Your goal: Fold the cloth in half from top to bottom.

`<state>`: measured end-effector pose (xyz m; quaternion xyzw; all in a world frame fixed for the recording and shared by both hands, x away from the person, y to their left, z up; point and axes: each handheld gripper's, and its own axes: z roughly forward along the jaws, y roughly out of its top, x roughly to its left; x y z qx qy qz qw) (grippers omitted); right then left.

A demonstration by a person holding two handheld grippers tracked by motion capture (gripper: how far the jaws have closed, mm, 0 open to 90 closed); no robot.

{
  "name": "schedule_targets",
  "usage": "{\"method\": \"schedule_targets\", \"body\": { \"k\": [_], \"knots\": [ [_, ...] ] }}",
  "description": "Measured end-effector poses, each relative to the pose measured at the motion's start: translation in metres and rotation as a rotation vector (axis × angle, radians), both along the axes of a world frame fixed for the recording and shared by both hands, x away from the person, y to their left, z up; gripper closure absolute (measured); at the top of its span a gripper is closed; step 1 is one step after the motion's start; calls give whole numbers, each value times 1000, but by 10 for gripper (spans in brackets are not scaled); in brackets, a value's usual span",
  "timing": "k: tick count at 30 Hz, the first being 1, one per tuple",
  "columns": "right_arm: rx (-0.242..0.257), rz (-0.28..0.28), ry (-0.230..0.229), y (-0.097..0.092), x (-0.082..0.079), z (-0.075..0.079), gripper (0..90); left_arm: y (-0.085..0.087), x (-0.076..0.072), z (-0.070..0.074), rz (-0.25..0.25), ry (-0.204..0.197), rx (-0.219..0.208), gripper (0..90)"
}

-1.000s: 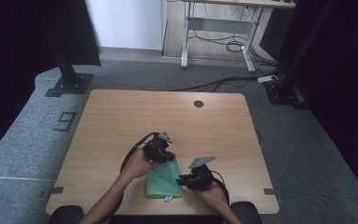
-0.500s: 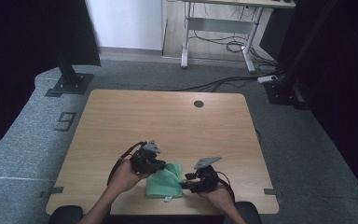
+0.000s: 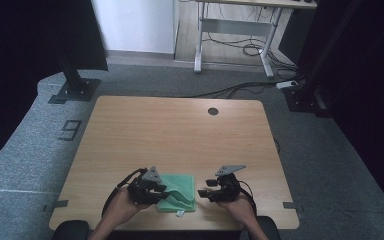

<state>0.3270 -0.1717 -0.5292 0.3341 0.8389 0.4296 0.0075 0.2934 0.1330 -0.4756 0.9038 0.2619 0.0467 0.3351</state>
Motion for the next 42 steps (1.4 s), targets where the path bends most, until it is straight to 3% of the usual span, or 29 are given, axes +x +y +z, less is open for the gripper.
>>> {"method": "schedule_targets", "body": {
  "k": [3,7,12,16,25,31,42],
  "knots": [
    [8,-10,-9,4,3,1,363,8,-1,8,31,-52,-25,524],
    [2,-13,-30,13,6,3,314,13,8,9,75,-73,-33,360],
    [-35,-18,-56,29,9,2,232,14,23,-10,125,-38,-33,253],
    [-78,-4,-66,38,5,-1,209,17,20,-28,131,-8,-6,249],
    [-141,18,-78,35,-14,-12,192,25,1,-49,160,12,-9,254],
    [-175,10,-104,35,-21,-17,185,21,-1,-56,159,-12,24,264],
    [-196,-3,-156,38,-26,-20,178,22,-3,-62,180,-63,40,252]
  ]
}}
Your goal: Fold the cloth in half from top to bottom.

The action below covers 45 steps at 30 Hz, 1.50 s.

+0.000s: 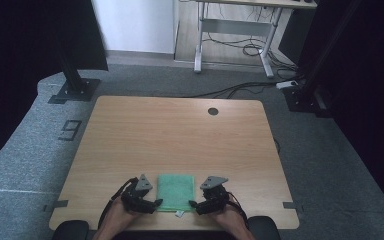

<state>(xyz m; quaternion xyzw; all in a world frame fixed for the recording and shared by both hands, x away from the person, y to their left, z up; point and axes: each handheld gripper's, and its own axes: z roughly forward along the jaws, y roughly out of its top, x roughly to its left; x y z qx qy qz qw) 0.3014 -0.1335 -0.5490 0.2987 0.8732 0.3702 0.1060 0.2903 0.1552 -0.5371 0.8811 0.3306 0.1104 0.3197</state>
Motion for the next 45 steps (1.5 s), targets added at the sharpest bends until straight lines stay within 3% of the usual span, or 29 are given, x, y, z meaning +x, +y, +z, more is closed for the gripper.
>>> {"method": "schedule_targets", "body": {
  "k": [8,17,28,45],
  "knots": [
    [-10,-20,-8,2,4,0,173,4,9,-3,8,10,-26,227],
    [-8,-36,-17,2,18,-1,177,7,29,-6,27,-9,-41,206],
    [-4,-58,-21,2,36,-1,168,10,54,-11,51,-28,-60,109],
    [-2,-100,-19,2,70,-2,136,8,90,-12,89,-20,-51,18]
  ]
}}
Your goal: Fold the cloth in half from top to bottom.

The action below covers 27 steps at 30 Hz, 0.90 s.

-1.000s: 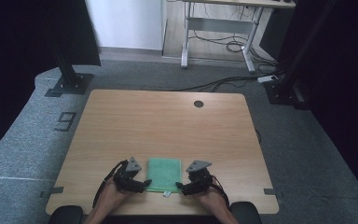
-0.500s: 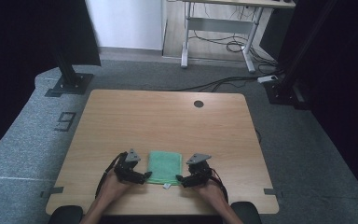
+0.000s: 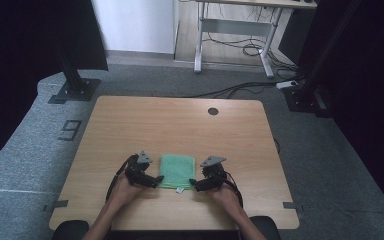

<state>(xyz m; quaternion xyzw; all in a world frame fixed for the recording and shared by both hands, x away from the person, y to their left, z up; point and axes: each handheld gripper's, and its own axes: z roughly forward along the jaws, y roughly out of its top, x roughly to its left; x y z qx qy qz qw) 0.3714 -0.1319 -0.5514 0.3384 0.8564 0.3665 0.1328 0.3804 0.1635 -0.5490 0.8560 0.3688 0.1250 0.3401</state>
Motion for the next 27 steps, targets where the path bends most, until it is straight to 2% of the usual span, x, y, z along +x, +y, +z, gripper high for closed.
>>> {"method": "schedule_targets", "body": {
  "k": [14,18,27],
  "knots": [
    [6,-39,-5,-4,35,0,137,-6,40,0,35,4,7,0],
    [7,-50,-8,-6,41,-1,137,-7,42,0,36,5,7,0],
    [13,-52,-5,-6,41,-1,136,-7,42,0,35,6,5,0]
  ]
}}
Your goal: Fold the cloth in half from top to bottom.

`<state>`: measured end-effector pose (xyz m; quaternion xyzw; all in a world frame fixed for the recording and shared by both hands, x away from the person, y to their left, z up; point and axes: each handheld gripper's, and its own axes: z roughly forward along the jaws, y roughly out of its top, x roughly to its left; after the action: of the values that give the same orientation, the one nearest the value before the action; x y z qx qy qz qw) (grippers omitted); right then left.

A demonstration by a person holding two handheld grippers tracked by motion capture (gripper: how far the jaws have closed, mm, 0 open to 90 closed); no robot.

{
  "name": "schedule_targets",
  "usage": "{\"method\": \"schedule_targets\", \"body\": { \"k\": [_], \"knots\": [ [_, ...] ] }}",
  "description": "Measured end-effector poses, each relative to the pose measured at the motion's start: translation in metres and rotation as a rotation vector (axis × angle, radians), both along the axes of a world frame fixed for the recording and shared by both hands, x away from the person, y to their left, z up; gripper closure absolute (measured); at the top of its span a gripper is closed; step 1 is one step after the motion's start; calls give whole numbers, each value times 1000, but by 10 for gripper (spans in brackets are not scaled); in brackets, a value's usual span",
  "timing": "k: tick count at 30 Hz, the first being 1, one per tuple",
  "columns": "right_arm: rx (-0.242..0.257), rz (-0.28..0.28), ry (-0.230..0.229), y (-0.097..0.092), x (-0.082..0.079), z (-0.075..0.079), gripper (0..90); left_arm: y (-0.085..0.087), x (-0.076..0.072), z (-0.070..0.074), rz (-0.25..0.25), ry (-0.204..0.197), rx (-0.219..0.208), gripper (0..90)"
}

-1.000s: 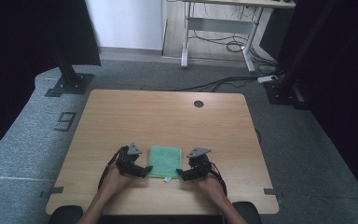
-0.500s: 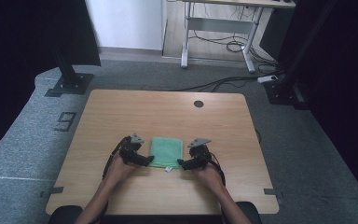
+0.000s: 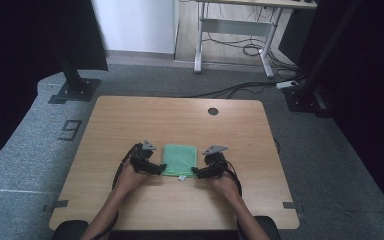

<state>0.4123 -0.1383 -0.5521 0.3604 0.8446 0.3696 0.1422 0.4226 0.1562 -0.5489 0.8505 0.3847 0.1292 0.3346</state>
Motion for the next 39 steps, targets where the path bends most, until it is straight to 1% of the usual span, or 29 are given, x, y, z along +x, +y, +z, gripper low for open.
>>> {"method": "schedule_targets", "body": {
  "k": [7,11,13,14,16,20,23,28,34,36,39],
  "knots": [
    [2,5,4,-1,1,0,136,1,0,0,-10,3,-11,0],
    [10,6,16,-1,2,1,137,1,0,1,-12,9,-24,0],
    [15,5,27,-2,2,2,137,2,0,2,-13,20,-35,1],
    [19,6,31,-3,3,2,138,2,-1,2,-13,22,-36,13],
    [24,4,41,-3,3,3,136,2,-2,4,-15,18,-27,27],
    [21,9,34,-3,1,6,129,1,-6,9,-27,3,-18,28],
    [13,12,26,-4,-2,10,82,2,-9,14,-37,-2,-16,24],
    [10,14,9,-6,-6,17,35,6,-16,22,-52,-10,-16,14],
    [-13,30,-5,-10,-12,24,6,11,-27,30,-67,-21,-14,2],
    [-24,36,-11,-12,-15,27,1,12,-31,33,-70,-32,-8,0],
    [-25,39,-17,-14,-19,32,0,15,-39,38,-75,-52,0,0]
  ]
}}
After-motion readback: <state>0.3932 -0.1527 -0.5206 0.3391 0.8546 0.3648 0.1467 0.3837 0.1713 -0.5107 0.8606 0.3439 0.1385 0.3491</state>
